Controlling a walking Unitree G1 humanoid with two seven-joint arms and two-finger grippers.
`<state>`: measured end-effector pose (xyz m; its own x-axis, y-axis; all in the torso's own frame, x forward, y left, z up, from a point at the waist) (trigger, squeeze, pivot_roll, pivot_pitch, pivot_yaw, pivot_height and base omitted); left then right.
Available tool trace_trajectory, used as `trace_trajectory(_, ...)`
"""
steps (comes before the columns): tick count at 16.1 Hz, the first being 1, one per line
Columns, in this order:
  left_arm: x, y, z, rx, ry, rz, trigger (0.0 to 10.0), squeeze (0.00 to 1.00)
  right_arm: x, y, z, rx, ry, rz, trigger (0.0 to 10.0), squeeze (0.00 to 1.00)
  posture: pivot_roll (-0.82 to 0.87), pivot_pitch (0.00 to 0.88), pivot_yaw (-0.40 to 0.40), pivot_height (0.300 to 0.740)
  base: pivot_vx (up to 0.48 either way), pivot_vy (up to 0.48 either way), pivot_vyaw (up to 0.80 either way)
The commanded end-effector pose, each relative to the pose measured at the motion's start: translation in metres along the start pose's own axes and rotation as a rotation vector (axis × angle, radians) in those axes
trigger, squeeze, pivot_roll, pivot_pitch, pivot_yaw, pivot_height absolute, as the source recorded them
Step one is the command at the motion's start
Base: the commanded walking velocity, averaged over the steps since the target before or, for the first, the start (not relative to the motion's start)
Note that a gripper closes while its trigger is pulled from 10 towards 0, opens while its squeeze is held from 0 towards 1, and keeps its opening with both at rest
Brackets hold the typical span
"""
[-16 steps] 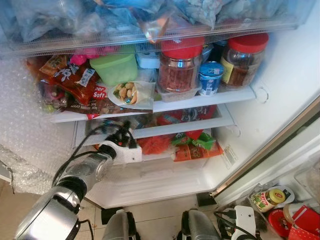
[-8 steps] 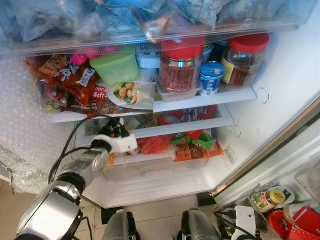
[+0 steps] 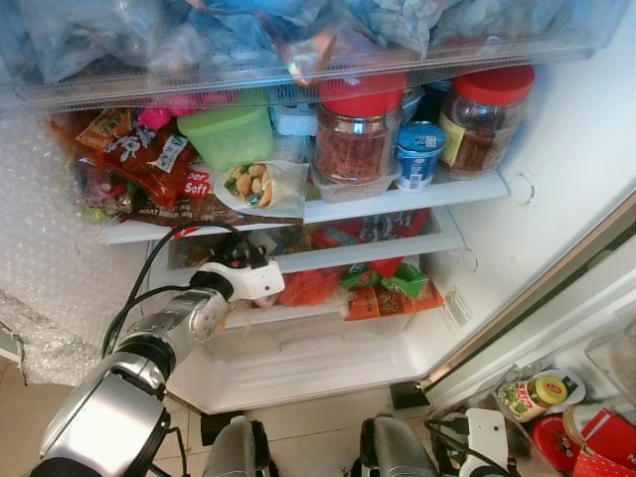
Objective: Restocking fridge
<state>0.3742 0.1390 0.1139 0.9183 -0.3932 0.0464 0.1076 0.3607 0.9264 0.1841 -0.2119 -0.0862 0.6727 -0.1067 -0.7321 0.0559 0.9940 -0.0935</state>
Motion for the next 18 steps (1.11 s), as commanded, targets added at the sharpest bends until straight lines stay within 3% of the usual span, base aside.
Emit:
trace_trajectory(1, -0.002, 0.005, -0.002, -0.045, -0.001, 0.03, 10.0, 0.0, -0.003, 0.014, -0.016, 0.0, 0.062, 0.045, 10.0, 0.0, -0.09, 0.181, 0.019, 0.645, 0.0, 0.0, 0.0)
trace_trajectory(3, -0.009, 0.0, -0.005, -0.223, 0.03, 0.103, 10.0, 0.0, -0.004, 0.015, -0.016, -0.001, 0.062, 0.044, 10.0, 0.0, -0.09, 0.182, 0.025, 0.645, 0.0, 0.0, 0.0)
trace_trajectory(4, -0.014, -0.005, -0.006, -0.344, 0.045, 0.122, 10.0, 0.0, -0.004, 0.015, -0.016, -0.001, 0.061, 0.045, 10.0, 0.0, -0.09, 0.182, 0.027, 0.645, 0.0, 0.0, 0.0)
trace_trajectory(5, -0.021, -0.013, -0.006, -0.55, 0.056, 0.136, 10.0, 0.0, -0.004, 0.016, -0.016, 0.0, 0.06, 0.045, 10.0, 0.0, -0.09, 0.185, 0.028, 0.645, 0.0, 0.0, 0.0)
trace_trajectory(6, -0.028, -0.021, -0.005, -0.696, 0.058, 0.139, 10.0, 0.0, -0.004, 0.016, -0.017, 0.0, 0.06, 0.046, 10.0, 0.0, -0.08, 0.185, 0.029, 0.645, 0.0, 0.0, 0.0)
trace_trajectory(7, -0.035, -0.033, -0.006, -0.772, 0.081, 0.112, 10.0, 0.0, -0.004, 0.016, -0.017, 0.0, 0.06, 0.046, 10.0, 0.0, -0.08, 0.183, 0.032, 0.645, 0.0, 0.0, 0.0)
trace_trajectory(10, -0.047, -0.043, -0.008, -0.864, 0.088, 0.097, 10.0, 0.0, -0.004, 0.016, -0.017, 0.0, 0.061, 0.045, 10.0, 0.0, -0.08, 0.182, 0.032, 0.645, 0.0, 0.0, 0.0)
trace_trajectory(13, -0.084, -0.066, -0.029, -1.073, 0.217, 0.159, 10.0, 0.0, -0.004, 0.016, -0.018, 0.001, 0.063, 0.046, 10.0, 0.0, -0.08, 0.162, 0.042, 0.645, 0.0, 0.0, 0.0)
trace_trajectory(16, -0.104, -0.085, -0.033, -1.092, 0.264, 0.061, 10.0, 0.0, -0.005, 0.014, -0.019, 0.002, 0.068, 0.042, 10.0, 0.0, -0.08, 0.155, 0.046, 0.645, 0.0, 0.0, 0.0)
trace_trajectory(18, -0.125, -0.106, -0.045, -1.131, 0.414, -0.001, 10.0, 0.0, -0.005, 0.014, -0.02, -0.002, 0.073, 0.045, 10.0, 0.0, -0.07, 0.163, 0.039, 0.645, 0.0, 0.0, 0.0)
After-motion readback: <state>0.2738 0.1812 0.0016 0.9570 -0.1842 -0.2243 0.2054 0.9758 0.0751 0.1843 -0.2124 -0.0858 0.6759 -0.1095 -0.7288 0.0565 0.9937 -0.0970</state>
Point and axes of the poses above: a point about 5 cm out from each wrist's last joint towards the gripper, its own x axis pointing out of the wrist towards the gripper, its own z axis along the axis of the wrist's last joint, y = z × x, the point moved 1 cm from there along x, pointing out of the wrist towards the gripper, and after that the axes turned 6 degrees about -x, right-handed, at the moved point
